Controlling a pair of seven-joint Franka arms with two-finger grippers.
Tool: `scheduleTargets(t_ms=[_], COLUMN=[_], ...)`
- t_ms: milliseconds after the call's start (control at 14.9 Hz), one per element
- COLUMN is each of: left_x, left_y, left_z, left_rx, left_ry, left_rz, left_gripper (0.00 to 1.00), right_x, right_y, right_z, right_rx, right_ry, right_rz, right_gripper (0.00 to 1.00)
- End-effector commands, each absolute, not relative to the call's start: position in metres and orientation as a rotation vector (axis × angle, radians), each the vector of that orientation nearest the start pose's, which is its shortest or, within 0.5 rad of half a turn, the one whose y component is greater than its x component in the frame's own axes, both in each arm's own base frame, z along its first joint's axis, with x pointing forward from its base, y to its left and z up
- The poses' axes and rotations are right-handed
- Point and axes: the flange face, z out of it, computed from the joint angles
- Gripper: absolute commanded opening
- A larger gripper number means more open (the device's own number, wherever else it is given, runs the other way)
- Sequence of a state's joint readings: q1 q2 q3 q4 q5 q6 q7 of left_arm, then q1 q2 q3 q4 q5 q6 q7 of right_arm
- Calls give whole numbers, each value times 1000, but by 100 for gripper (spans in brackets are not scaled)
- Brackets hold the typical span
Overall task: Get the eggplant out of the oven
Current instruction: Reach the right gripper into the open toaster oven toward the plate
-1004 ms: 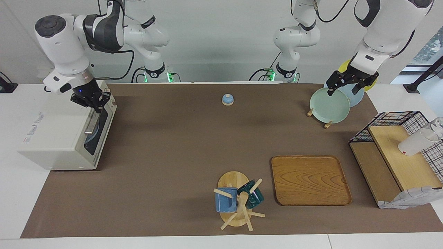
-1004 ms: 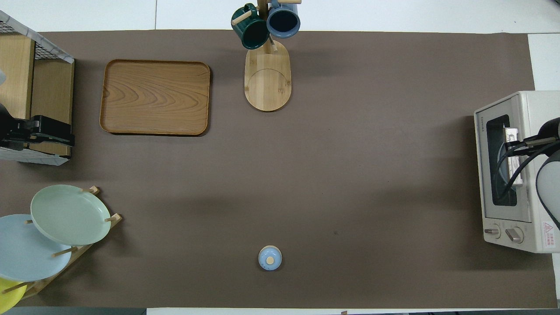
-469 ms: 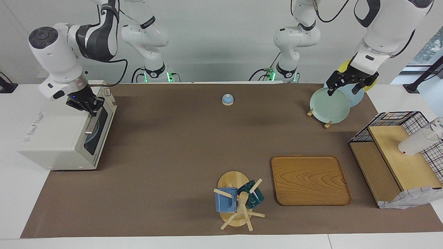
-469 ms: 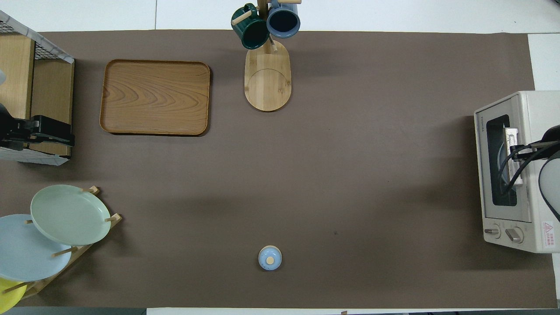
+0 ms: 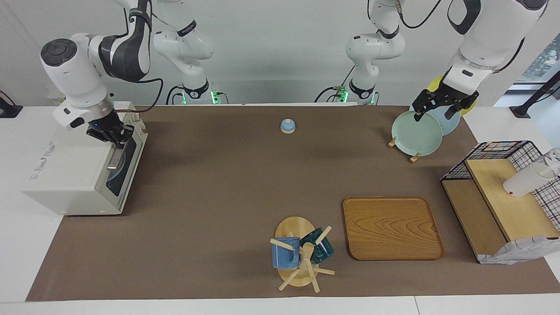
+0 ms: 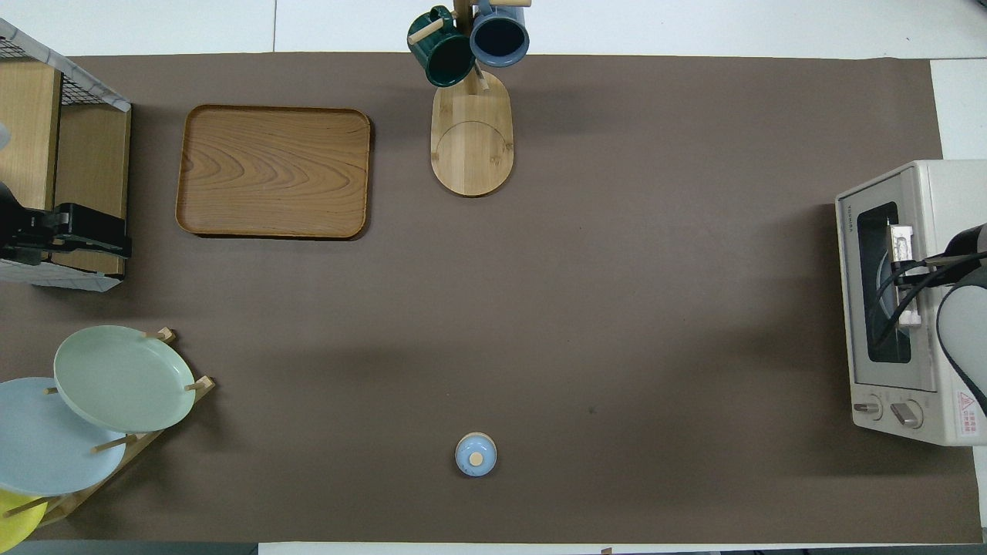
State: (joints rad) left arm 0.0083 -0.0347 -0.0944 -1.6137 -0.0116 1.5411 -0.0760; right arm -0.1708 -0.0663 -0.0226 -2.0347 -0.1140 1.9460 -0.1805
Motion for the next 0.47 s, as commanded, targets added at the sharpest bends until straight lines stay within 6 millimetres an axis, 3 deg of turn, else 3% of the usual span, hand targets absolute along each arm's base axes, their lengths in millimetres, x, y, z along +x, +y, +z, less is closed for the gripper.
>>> scheduleTargets(t_ms=[0,402], left_x=[532,532], left_y=[-45,-46], left_z=[622,622], left_rx=[-3132,-3132], left_ry=[16,16], left_rz=[67,67], left_gripper=[100,100], right_x=[519,527], right_y=[-108,-64], right_z=[468,448], right_rx=[-3253,-3233], right_ry=[-43,-131], right_rz=[46,54], right_gripper=[0,0])
